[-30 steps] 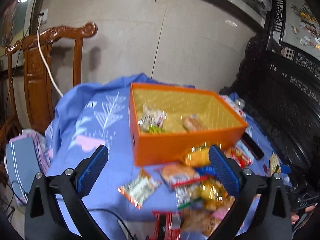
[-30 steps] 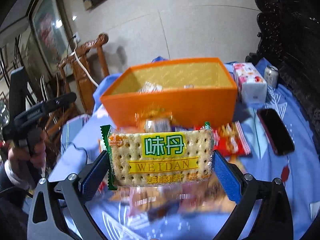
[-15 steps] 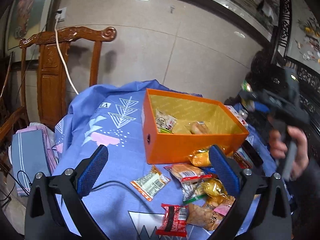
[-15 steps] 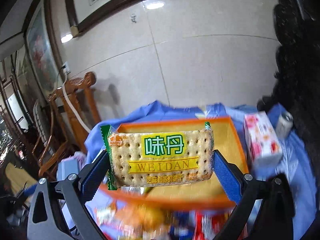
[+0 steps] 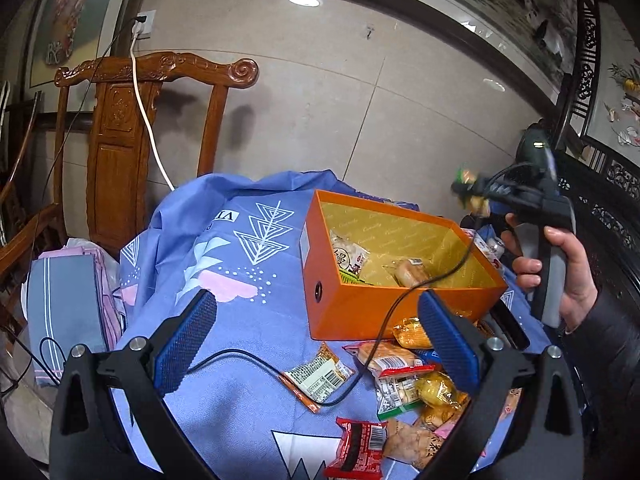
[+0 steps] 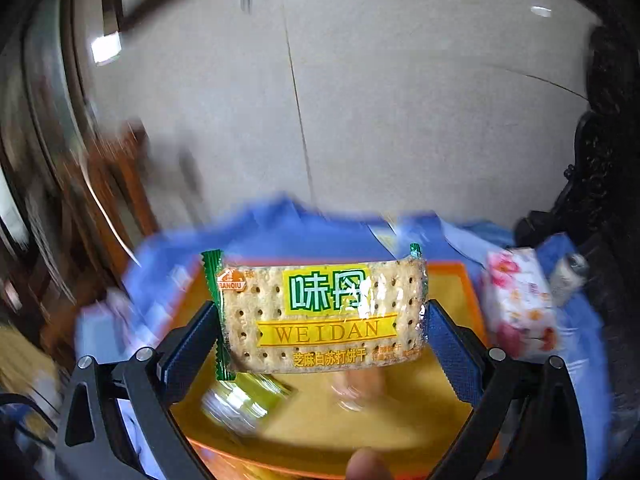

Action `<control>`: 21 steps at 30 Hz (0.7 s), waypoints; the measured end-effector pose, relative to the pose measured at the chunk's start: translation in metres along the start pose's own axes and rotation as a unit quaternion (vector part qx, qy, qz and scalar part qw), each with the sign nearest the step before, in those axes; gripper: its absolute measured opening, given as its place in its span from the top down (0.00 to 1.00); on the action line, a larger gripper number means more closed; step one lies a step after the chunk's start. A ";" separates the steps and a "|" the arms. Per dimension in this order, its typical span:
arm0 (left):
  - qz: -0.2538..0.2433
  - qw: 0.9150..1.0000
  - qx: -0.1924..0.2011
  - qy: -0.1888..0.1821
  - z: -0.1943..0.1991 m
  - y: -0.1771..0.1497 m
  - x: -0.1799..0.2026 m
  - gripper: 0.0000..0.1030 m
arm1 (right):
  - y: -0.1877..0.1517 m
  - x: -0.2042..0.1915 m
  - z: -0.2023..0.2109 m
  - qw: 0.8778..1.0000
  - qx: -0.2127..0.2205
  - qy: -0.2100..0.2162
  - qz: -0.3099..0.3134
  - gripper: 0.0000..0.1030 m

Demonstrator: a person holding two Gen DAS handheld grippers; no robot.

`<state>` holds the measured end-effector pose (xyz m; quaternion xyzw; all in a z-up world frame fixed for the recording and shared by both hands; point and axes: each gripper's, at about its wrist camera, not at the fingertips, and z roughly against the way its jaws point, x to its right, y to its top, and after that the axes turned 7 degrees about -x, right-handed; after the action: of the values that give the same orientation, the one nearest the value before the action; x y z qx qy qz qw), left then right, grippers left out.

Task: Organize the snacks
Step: 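Carry the WEIDAN cracker pack over the orange box and open the right gripper, then grasp the clear cookie bag with the right gripper while the left grasps the red chocolate bar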

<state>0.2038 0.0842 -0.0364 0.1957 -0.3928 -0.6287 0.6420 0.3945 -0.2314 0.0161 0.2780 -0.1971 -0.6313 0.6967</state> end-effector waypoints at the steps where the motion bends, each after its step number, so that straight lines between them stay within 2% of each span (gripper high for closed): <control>1: -0.002 1.000 0.002 -0.001 0.001 0.000 0.000 0.04 | 0.000 0.005 0.010 0.999 0.029 0.024 -0.022 0.03; 2: -0.002 1.000 0.005 -0.001 0.002 -0.001 0.001 0.04 | -0.001 0.007 0.013 0.997 0.061 0.024 -0.028 0.03; 3: -0.001 1.000 0.009 -0.001 0.003 -0.001 0.001 0.04 | 0.002 0.001 0.002 0.999 0.037 -0.014 -0.006 0.03; 4: 0.001 1.000 0.005 -0.001 0.001 0.000 0.001 0.04 | 0.004 -0.003 -0.008 1.000 0.002 -0.028 0.014 0.03; 5: 0.001 1.000 -0.004 -0.005 -0.001 0.001 0.002 0.04 | 0.004 0.000 -0.005 1.000 0.002 -0.005 0.003 0.03; 6: -0.001 1.000 -0.002 -0.008 0.001 0.001 0.002 0.04 | -0.001 0.008 0.008 0.998 0.055 0.036 -0.023 0.03; 7: -0.001 1.000 0.006 -0.008 0.003 0.000 0.002 0.04 | -0.002 0.007 0.007 0.997 0.069 0.016 -0.023 0.03; 8: 0.002 1.000 0.011 -0.006 0.002 -0.001 0.002 0.04 | 0.002 0.001 -0.006 0.999 0.031 -0.029 0.005 0.03; 9: 0.002 1.000 0.004 -0.006 0.000 0.000 0.003 0.04 | 0.005 0.000 -0.007 0.999 -0.001 -0.033 0.007 0.04; 10: -0.002 1.000 -0.007 -0.009 -0.002 0.001 0.004 0.04 | 0.003 0.006 0.010 0.999 0.042 0.017 -0.015 0.03; 11: -0.007 1.000 -0.002 -0.010 -0.001 0.000 0.005 0.04 | 0.000 0.011 0.024 0.995 0.086 0.040 -0.033 0.03; 12: -0.007 1.000 0.009 -0.005 0.000 -0.001 0.005 0.04 | 0.000 0.010 0.026 0.995 0.095 0.012 -0.039 0.03; 13: -0.004 1.000 0.005 -0.003 -0.003 -0.001 0.005 0.04 | 0.004 0.006 0.016 0.998 0.057 -0.007 -0.022 0.03; 14: -0.003 1.000 -0.005 -0.006 -0.006 0.001 0.006 0.04 | 0.004 0.007 0.012 0.999 0.032 0.004 -0.018 0.03; 15: -0.002 1.000 -0.012 -0.011 -0.008 0.001 0.007 0.04 | 0.000 0.007 0.016 0.999 0.035 0.014 -0.025 0.03; 17: -0.003 1.000 0.005 -0.016 -0.003 -0.001 0.008 0.04 | -0.018 0.008 0.035 0.997 0.053 0.047 -0.033 0.03; 21: -0.013 1.000 -0.006 -0.014 -0.007 -0.005 0.011 0.04 | -0.074 0.003 0.058 0.996 0.039 0.077 -0.013 0.03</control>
<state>0.2044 0.0712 -0.0415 0.1883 -0.3954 -0.6416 0.6297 0.3013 -0.2464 0.0130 0.3554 -0.1642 -0.6086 0.6901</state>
